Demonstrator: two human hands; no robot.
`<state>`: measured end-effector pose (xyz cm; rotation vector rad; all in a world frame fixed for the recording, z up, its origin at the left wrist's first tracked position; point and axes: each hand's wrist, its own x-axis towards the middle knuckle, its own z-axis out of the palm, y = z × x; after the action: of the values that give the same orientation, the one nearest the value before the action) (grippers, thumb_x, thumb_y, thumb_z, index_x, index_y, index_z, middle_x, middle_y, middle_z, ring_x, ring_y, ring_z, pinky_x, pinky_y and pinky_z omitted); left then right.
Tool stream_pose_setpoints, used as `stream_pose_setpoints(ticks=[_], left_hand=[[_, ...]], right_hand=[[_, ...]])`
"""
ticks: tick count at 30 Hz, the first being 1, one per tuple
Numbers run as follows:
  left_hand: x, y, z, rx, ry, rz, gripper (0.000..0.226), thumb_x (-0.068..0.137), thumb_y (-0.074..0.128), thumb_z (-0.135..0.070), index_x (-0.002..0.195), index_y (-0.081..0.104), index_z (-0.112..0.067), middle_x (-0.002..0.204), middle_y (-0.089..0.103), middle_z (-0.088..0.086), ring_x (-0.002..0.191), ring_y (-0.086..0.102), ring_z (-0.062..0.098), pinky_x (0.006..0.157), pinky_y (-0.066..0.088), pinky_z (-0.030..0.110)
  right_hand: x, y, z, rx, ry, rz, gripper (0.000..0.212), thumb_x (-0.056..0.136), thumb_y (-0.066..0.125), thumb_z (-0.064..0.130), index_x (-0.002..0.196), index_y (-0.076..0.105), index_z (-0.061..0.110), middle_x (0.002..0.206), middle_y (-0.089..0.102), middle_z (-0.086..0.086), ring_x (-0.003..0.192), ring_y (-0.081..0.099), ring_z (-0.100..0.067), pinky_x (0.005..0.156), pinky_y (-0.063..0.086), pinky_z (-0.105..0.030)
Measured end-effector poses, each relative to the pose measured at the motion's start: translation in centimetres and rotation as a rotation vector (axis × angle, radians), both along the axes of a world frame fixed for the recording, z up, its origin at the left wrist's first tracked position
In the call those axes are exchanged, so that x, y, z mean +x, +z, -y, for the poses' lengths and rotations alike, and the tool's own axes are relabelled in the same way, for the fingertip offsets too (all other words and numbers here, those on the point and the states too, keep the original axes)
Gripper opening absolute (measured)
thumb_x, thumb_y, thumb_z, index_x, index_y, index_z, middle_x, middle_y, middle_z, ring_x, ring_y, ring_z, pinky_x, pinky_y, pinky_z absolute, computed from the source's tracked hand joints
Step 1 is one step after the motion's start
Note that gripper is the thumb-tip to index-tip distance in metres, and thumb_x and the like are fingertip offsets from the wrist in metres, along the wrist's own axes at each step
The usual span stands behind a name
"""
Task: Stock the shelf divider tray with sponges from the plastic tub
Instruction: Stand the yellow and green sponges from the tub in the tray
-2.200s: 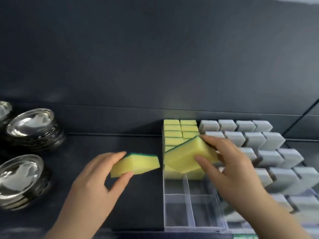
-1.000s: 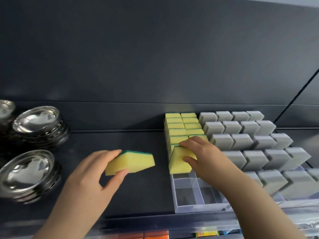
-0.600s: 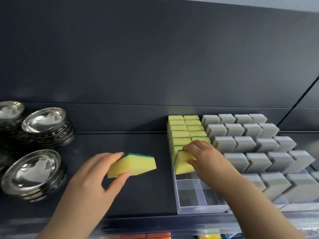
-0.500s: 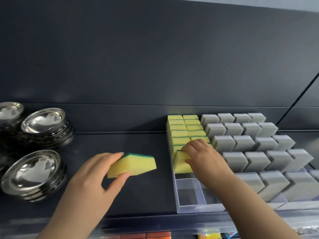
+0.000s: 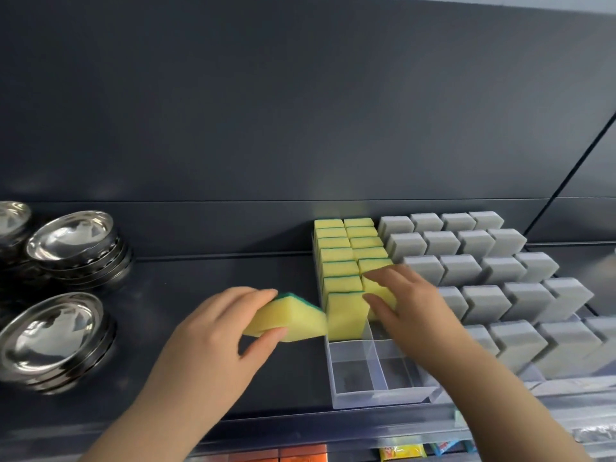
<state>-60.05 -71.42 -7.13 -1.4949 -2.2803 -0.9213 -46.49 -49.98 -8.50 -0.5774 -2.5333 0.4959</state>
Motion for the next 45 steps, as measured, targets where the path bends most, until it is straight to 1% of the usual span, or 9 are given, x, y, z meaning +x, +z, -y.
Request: stream_pose_setpoints(ticks=[1,3,6,16,22,30,36,40,45], left_hand=[[0.3,0.1,-0.9,-0.008,-0.024,-0.007,0.040,0.081,0.066,-0.042,0.109,0.067,-0.014,0.102,0.064,-0.006,0.085,0.061,0.009,0.071,0.051,0.024],[0.9,0.3,-2.9,-0.026,-0.081,-0.001,0.040,0.079,0.061,-0.039,0.111,0.066,-0.015,0.103,0.063,-0.006,0.086,0.061,0.008,0.072,0.051,0.023],[1.6,0.0,-5.9,-0.049,-0.155,0.000,0.042,0.078,0.065,-0.036,0.114,0.064,-0.013,0.103,0.063,-0.003,0.089,0.061,0.011,0.075,0.053,0.025],[1.9,-2.2,-9.7,-0.112,-0.154,-0.072,0.040,0.072,0.077,-0.030,0.104,0.066,-0.008,0.091,0.066,0.005,0.077,0.064,0.023,0.059,0.056,0.036],[1.7,-2.6,-9.6,-0.058,-0.180,-0.052,0.035,0.075,0.074,-0.025,0.103,0.067,-0.005,0.094,0.061,0.005,0.076,0.061,0.017,0.059,0.056,0.033],[1.6,-2.5,-9.3,-0.016,-0.179,-0.053,0.036,0.075,0.074,-0.024,0.105,0.068,-0.007,0.092,0.060,0.004,0.078,0.060,0.016,0.061,0.056,0.029],[1.7,-3.8,-8.8,-0.104,-0.190,-0.062,0.034,0.070,0.080,-0.024,0.100,0.071,-0.010,0.089,0.060,0.001,0.075,0.059,0.016,0.053,0.054,0.031],[1.9,-5.4,-8.4,-0.098,-0.207,-0.088,0.030,0.068,0.082,-0.017,0.094,0.072,-0.008,0.090,0.064,0.003,0.081,0.063,0.019,0.059,0.056,0.032],[1.9,-6.5,-8.2,-0.103,-0.225,-0.107,0.029,0.072,0.076,-0.012,0.100,0.071,-0.007,0.099,0.065,0.004,0.092,0.062,0.019,0.070,0.056,0.032]], right_hand=[[0.6,0.7,-0.1,-0.047,-0.017,-0.061,0.026,0.086,0.062,0.019,0.112,0.063,0.017,0.102,0.058,0.011,0.093,0.057,-0.009,0.080,0.039,-0.010],[1.6,1.8,0.0,-0.135,-0.014,-0.147,0.023,0.087,0.060,0.018,0.109,0.065,0.020,0.097,0.057,0.020,0.089,0.059,-0.004,0.079,0.043,-0.012],[2.4,2.4,0.4,-0.161,0.062,-0.206,0.023,0.087,0.059,0.011,0.107,0.065,0.020,0.099,0.058,0.022,0.089,0.060,-0.001,0.080,0.045,-0.012],[2.1,-1.1,0.9,-0.138,0.092,-0.085,0.033,0.089,0.056,0.007,0.121,0.059,0.014,0.120,0.050,0.011,0.110,0.047,-0.001,0.094,0.030,-0.001],[1.6,-1.2,1.1,-0.075,0.078,-0.114,0.028,0.087,0.058,0.003,0.114,0.063,0.005,0.119,0.057,-0.003,0.106,0.056,-0.012,0.092,0.039,-0.014],[1.5,-1.1,1.6,-0.001,0.082,-0.138,0.028,0.085,0.058,0.006,0.112,0.063,0.004,0.118,0.058,-0.005,0.102,0.058,-0.014,0.091,0.042,-0.020],[1.7,-2.2,1.6,0.063,0.061,0.019,0.027,0.081,0.066,0.004,0.108,0.066,0.005,0.110,0.064,-0.006,0.097,0.063,-0.023,0.081,0.055,-0.034],[1.8,-3.3,1.8,0.191,0.026,0.118,0.031,0.069,0.076,0.002,0.099,0.070,0.001,0.101,0.068,-0.010,0.089,0.067,-0.027,0.071,0.057,-0.035],[1.5,-3.9,2.2,0.257,-0.015,0.172,0.038,0.056,0.082,-0.001,0.092,0.071,-0.003,0.098,0.069,-0.015,0.083,0.069,-0.028,0.064,0.058,-0.035]])
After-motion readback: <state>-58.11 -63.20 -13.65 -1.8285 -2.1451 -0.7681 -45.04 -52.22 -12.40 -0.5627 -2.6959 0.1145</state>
